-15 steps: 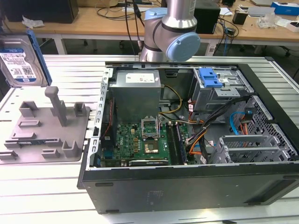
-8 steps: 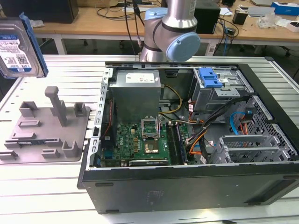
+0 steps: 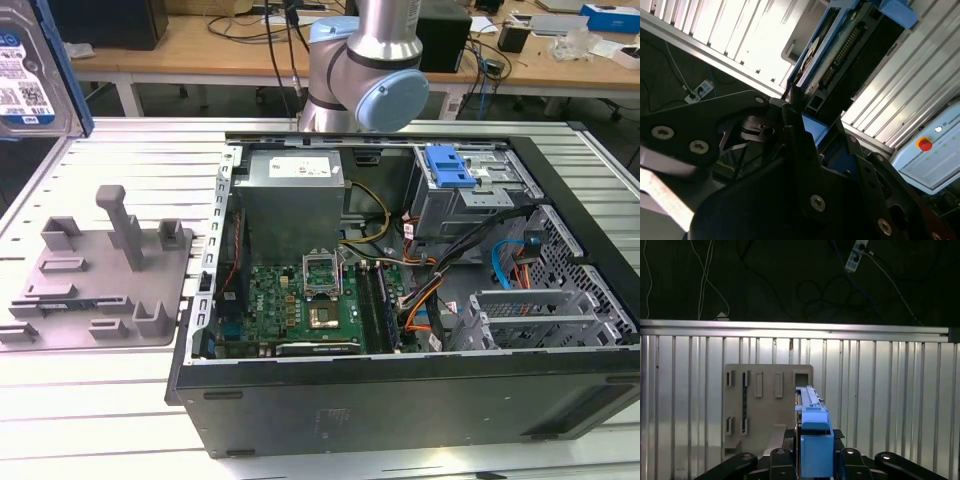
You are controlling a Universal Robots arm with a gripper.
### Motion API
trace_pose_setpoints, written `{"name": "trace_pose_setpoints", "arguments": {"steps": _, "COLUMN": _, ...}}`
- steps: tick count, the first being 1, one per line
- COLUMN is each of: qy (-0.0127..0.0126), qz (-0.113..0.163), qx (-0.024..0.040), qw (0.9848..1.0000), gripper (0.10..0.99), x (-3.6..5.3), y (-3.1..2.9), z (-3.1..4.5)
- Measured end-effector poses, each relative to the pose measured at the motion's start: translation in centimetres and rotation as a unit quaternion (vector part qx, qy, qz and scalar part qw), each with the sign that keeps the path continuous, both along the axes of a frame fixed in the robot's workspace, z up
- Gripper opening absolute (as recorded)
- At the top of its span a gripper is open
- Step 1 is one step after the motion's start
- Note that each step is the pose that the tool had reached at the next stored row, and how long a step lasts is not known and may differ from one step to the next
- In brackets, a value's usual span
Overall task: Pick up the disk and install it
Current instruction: 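Pick up the disk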
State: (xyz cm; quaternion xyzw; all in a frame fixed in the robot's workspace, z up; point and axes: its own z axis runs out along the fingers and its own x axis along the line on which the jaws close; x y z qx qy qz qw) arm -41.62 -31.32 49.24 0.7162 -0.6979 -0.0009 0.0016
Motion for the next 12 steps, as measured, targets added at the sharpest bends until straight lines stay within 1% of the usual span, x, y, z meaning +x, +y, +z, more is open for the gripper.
{"name": "trace_pose_setpoints", "arguments": {"steps": 6, "qy": 0.0001, "qz": 0.0, "qx": -0.0001, "qw": 1.0, "gripper": 0.369, "x": 0.0, "y": 0.0, "z": 0.02}}
{"name": "trace_pose_setpoints", "arguments": {"steps": 8, "qy": 0.0002, "qz": 0.0, "qx": -0.0002, "qw": 1.0, "gripper": 0.369, "x": 0.29, "y": -0.12, "z": 0.03}}
{"name": "trace_pose_setpoints", "arguments": {"steps": 10, "qy": 0.0004, "qz": 0.0, "qx": -0.0001, "qw": 1.0, "gripper": 0.369, "x": 1.3, "y": -0.49, "z": 0.02}}
{"name": "trace_pose_setpoints", "arguments": {"steps": 11, "qy": 0.0006, "qz": 0.0, "qx": -0.0001, "qw": 1.0, "gripper": 0.369, "x": 2.0, "y": -0.77, "z": 0.01}}
{"name": "trace_pose_setpoints", "arguments": {"steps": 12, "qy": 0.001, "qz": 0.0, "qx": -0.0001, "qw": 1.0, "gripper": 0.369, "x": 2.94, "y": -1.17, "z": 0.02}}
